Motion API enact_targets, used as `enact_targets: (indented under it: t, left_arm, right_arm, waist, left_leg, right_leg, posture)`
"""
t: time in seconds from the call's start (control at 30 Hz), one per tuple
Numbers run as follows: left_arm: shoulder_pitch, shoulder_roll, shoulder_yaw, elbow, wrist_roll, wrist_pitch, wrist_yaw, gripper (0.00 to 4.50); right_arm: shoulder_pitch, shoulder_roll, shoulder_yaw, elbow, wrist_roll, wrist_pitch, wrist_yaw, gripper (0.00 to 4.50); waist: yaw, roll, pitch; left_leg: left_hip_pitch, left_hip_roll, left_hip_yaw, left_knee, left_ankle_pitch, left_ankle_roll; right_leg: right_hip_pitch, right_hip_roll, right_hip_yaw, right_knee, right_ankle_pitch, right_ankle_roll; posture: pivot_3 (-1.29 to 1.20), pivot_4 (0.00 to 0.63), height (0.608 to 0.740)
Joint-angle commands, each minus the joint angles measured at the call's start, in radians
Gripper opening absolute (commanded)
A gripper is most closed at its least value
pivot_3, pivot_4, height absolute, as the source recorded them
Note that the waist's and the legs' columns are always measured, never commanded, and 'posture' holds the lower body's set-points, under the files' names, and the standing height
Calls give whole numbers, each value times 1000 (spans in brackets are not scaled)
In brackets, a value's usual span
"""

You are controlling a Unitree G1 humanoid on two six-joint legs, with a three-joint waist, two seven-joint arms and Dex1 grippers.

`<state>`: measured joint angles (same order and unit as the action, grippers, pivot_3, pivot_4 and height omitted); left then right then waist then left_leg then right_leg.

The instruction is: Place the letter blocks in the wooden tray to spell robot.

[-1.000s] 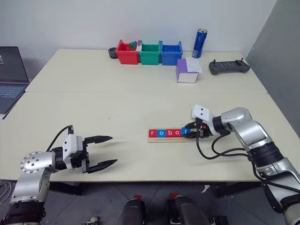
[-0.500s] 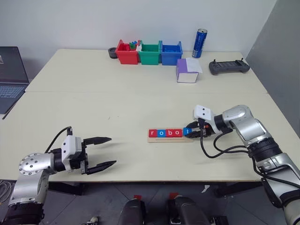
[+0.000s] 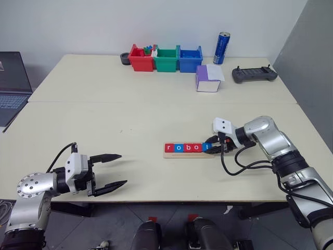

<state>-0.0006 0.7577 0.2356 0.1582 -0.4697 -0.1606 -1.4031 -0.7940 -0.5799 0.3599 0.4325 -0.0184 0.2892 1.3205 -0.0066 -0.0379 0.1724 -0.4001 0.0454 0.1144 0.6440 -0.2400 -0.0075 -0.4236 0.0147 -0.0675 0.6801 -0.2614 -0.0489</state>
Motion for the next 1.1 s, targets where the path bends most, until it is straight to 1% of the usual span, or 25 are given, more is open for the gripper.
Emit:
enact_targets:
  t: [0.03,0.33,0.4,0.47,0.53,0.57,0.6,0.63,0.73,0.87,1.0,1.1]
  left_arm:
    - [6,16,31,-31,-18,-3,10,4500]
    - [19,18,37,-43,-20,1,18,4500]
    - [20,19,37,-45,-21,3,20,4500]
    - [21,20,37,-46,-21,4,20,4500]
    - [23,20,37,-48,-22,5,18,4500]
    - [21,21,36,-46,-22,5,17,4500]
    - [20,21,36,-45,-22,5,16,4500]
    - [16,22,35,-41,-21,6,15,4500]
    - [9,25,36,-36,-21,6,13,4500]
    - [14,24,39,-37,-23,4,11,4500]
    - [21,21,44,-42,-24,4,14,4500]
    - [20,20,44,-41,-24,5,14,4500]
  right_arm:
    - [-34,1,-5,-11,0,-16,19,1463]
    - [-36,0,2,-3,-10,-41,32,1463]
    - [-39,1,2,2,-13,-42,32,2206]
    - [-40,-2,1,1,-13,-42,37,2802]
    - [-43,-12,-9,-12,-5,-42,42,3524]
    - [-46,-23,-28,-38,11,-28,46,3824]
    - [-49,-31,-41,-56,23,-17,49,4225]
    - [-43,-52,-67,-106,50,15,59,4468]
    - [-12,-99,-141,-233,126,118,60,4468]
    - [105,-151,-243,-386,210,271,1,4468]
    - [230,-173,-432,-481,340,447,-95,4468]
    - [324,-205,-476,-545,364,465,-131,4468]
  waist:
    - [0,0,0]
    - [0,0,0]
    - [0,0,0]
    - [0,0,0]
    - [0,0,0]
    - [0,0,0]
    - [0,0,0]
    - [1,1,0]
    - [2,1,1]
    - [4,0,0]
    - [5,1,0]
    - [4,1,1]
  left_leg:
    - [0,0,0,0,0,0]
    - [0,0,0,0,0,0]
    - [0,0,0,0,0,0]
    - [0,0,0,0,0,0]
    - [0,0,0,0,0,0]
    - [0,0,0,0,0,0]
    - [0,0,0,0,0,0]
    - [0,0,0,0,0,0]
    - [0,0,0,0,0,0]
    - [0,0,-1,-1,0,0]
    - [0,0,-1,-1,0,0]
    - [0,0,0,-1,0,0]
  right_leg:
    - [0,0,0,0,0,0]
    - [0,0,0,0,0,0]
    - [0,0,0,0,0,0]
    - [0,0,0,0,0,0]
    - [0,0,0,0,0,0]
    - [0,0,0,0,0,0]
    - [0,0,0,0,0,0]
    - [0,0,0,0,0,0]
    - [0,0,0,0,0,0]
    - [0,0,-1,-1,0,0]
    - [0,0,0,-1,0,0]
    - [0,0,0,-1,0,0]
  posture:
    - [0,150,740]
    - [0,150,740]
    - [0,150,740]
    - [0,150,740]
    - [0,150,740]
    - [0,150,740]
    - [0,150,740]
    - [0,150,740]
    - [0,150,740]
    - [0,150,740]
    - [0,150,740]
    - [0,150,740]
